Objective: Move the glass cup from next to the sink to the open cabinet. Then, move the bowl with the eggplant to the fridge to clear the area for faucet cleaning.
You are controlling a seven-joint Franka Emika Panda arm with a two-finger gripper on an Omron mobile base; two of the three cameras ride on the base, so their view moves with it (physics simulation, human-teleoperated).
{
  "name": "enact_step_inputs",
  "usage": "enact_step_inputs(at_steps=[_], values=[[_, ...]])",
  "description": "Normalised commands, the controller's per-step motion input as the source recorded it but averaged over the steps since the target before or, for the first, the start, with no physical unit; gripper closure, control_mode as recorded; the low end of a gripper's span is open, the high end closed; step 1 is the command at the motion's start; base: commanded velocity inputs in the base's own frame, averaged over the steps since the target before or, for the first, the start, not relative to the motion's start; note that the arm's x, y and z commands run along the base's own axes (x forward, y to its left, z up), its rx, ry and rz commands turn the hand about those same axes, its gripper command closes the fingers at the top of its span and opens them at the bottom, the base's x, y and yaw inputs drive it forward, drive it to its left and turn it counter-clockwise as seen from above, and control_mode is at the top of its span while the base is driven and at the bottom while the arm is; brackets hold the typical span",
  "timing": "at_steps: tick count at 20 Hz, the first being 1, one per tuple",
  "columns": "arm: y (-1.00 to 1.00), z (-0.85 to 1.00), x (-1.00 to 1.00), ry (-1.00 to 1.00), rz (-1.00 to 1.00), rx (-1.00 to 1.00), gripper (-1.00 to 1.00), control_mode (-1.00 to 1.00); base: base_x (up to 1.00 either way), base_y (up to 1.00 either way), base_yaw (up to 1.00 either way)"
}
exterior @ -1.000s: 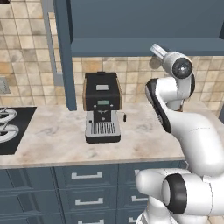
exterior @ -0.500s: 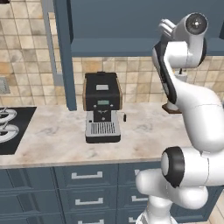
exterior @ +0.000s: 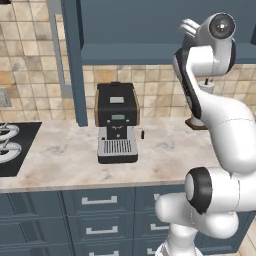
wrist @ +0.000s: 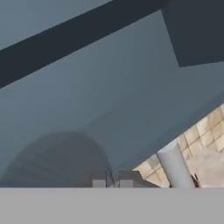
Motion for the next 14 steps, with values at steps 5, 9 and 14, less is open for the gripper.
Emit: enact_step_inputs(at_steps=[5, 9, 14], values=[[-0.11, 0.2, 0.53, 0.0, -0.03, 0.0, 1.0, -1.0, 0.0, 0.0, 0.0], [-0.06, 0.36, 0.68, 0.04, -0.07, 0.01, 1.0, -1.0, 0.0, 0.0, 0.0], [-0.09, -0.17, 0.47, 0.1, -0.01, 0.0, 1.0, -1.0, 0.0, 0.0, 0.0]])
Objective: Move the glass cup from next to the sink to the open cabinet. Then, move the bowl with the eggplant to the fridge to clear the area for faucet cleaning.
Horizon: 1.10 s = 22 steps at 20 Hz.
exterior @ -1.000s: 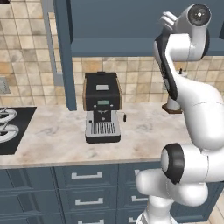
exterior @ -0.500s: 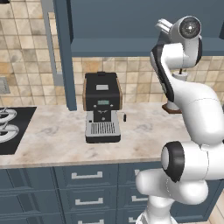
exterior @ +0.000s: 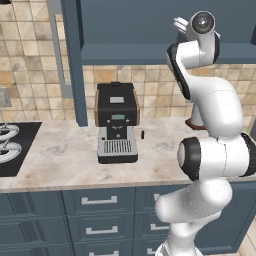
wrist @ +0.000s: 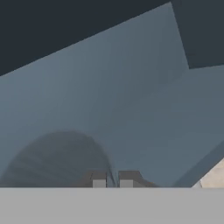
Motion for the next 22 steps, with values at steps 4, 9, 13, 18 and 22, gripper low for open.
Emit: enact_step_inputs(at_steps=[4, 9, 13, 18, 22], values=[[-0.08, -0.52, 0.39, 0.18, 0.0, 0.0, 1.0, -1.0, 0.0, 0.0, 0.0], [-0.1, -0.46, 0.33, 0.07, 0.0, 0.0, 1.0, -1.0, 0.0, 0.0, 0.0], [-0.04, -0.11, 0.21, 0.02, 0.0, 0.0, 1.0, -1.0, 0.0, 0.0, 0.0], [-0.01, -0.03, 0.16, 0.0, 0.0, 0.0, -1.0, -1.0, 0.0, 0.0, 0.0], [-0.01, 0.02, 0.0, -0.01, 0.0, 0.0, -1.0, -1.0, 0.0, 0.0, 0.0]])
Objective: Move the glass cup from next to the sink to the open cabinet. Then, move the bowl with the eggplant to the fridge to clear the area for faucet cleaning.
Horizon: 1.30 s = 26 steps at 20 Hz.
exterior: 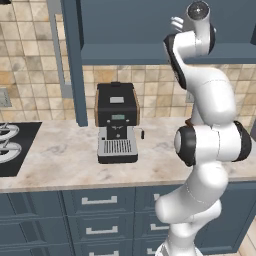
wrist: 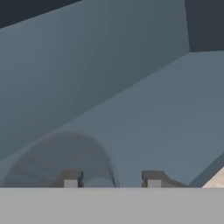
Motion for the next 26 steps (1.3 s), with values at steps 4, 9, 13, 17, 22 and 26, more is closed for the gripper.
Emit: enact_step_inputs(at_steps=[4, 9, 13, 17, 22, 26], values=[[0.0, 0.44, -0.03, -0.15, 0.0, -0.04, -1.0, -1.0, 0.0, 0.0, 0.0], [0.0, 0.29, -0.39, -0.27, 0.05, -0.16, -1.0, -1.0, 0.0, 0.0, 0.0], [0.02, -0.27, -1.0, -0.26, 0.2, -0.3, -1.0, -1.0, 0.0, 0.0, 0.0], [0.11, -0.68, -1.0, -0.18, 0.24, -0.36, -1.0, -1.0, 0.0, 0.0, 0.0], [0.1, -1.0, -1.0, 0.05, 0.14, -0.31, -1.0, -1.0, 0.0, 0.0, 0.0], [0.18, -1.0, -1.0, 0.09, 0.01, -0.27, -1.0, -1.0, 0.0, 0.0, 0.0]])
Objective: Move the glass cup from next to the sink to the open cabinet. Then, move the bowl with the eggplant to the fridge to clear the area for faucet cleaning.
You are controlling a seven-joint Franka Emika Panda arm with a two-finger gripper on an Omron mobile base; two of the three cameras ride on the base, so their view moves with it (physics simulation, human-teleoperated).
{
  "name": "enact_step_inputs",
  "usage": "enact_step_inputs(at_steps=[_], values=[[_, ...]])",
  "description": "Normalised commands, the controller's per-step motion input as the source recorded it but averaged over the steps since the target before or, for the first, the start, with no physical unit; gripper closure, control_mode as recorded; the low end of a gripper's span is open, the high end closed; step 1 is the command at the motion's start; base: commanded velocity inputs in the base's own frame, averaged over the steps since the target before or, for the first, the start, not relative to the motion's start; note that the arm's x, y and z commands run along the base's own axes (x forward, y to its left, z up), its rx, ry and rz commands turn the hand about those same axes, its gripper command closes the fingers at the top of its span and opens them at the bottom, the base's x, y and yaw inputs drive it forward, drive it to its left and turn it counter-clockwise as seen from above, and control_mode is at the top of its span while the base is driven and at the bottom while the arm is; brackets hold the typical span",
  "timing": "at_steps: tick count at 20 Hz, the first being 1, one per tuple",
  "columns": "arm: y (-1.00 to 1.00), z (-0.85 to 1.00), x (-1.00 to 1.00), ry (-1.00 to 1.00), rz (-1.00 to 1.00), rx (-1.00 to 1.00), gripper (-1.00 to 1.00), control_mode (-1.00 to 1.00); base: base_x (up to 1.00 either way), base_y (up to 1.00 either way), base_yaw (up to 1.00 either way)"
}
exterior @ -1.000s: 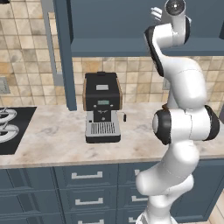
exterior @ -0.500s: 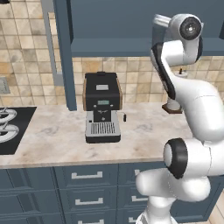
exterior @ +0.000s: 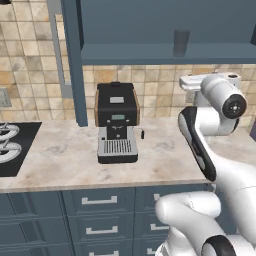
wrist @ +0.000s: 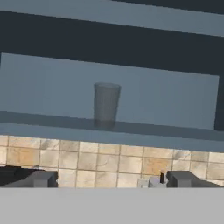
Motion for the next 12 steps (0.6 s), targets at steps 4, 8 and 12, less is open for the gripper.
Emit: enact_step_inputs(at_steps=[4, 8, 12], values=[[0.15, -0.94, -1.0, 0.16, 0.0, -0.09, -1.0, -1.0, 0.0, 0.0, 0.0], [0.09, -0.11, -0.16, 0.06, 0.0, -0.04, -1.0, -1.0, 0.0, 0.0, 0.0], [0.0, 0.0, -0.07, 0.0, 0.0, 0.0, -1.0, -1.0, 0.0, 0.0, 0.0]])
